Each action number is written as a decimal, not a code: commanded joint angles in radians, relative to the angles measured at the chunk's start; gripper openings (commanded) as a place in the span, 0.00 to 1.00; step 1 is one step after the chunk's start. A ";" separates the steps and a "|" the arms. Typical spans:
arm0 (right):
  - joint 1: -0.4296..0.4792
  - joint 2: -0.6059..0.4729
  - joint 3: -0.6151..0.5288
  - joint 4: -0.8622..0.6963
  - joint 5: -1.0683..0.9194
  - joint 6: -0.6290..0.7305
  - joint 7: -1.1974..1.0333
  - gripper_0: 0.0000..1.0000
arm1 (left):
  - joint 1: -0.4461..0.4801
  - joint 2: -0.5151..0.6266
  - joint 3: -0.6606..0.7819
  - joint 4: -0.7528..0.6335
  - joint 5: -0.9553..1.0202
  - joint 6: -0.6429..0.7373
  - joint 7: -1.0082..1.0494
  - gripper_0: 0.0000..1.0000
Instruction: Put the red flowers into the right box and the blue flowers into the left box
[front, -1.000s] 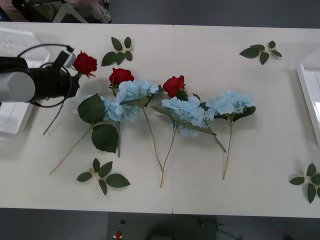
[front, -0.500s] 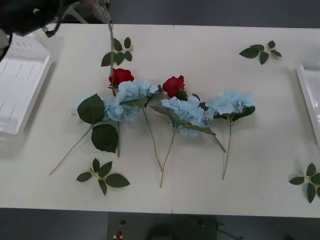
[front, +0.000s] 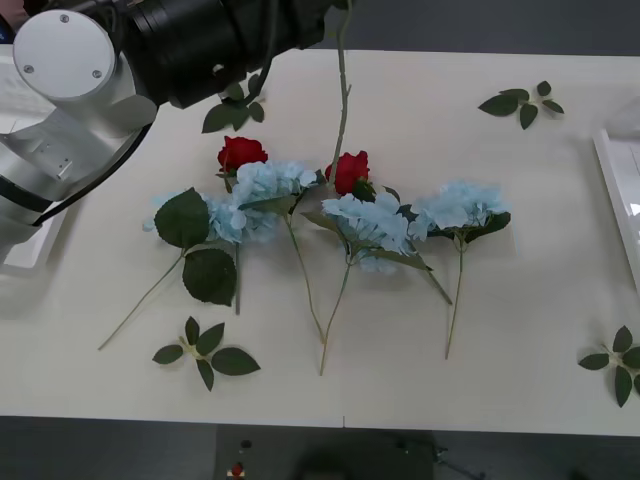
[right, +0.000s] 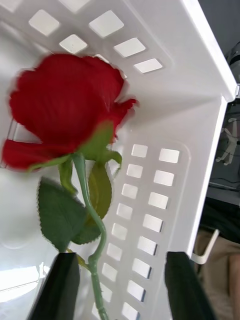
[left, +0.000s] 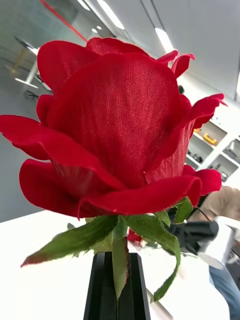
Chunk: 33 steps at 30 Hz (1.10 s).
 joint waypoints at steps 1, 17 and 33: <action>-0.031 -0.009 0.009 -0.031 -0.150 -0.004 0.110 1.00 | -0.020 -0.002 -0.003 -0.071 -0.051 0.000 0.050 0.00; 0.454 -0.336 -0.235 -0.986 -1.018 -0.071 0.373 1.00 | 0.067 0.127 -0.067 -0.209 -0.072 0.003 0.058 0.00; 0.824 0.093 -0.457 -1.568 -1.327 -0.075 0.615 1.00 | 0.066 0.189 -0.113 -0.247 -0.061 -0.003 0.060 0.00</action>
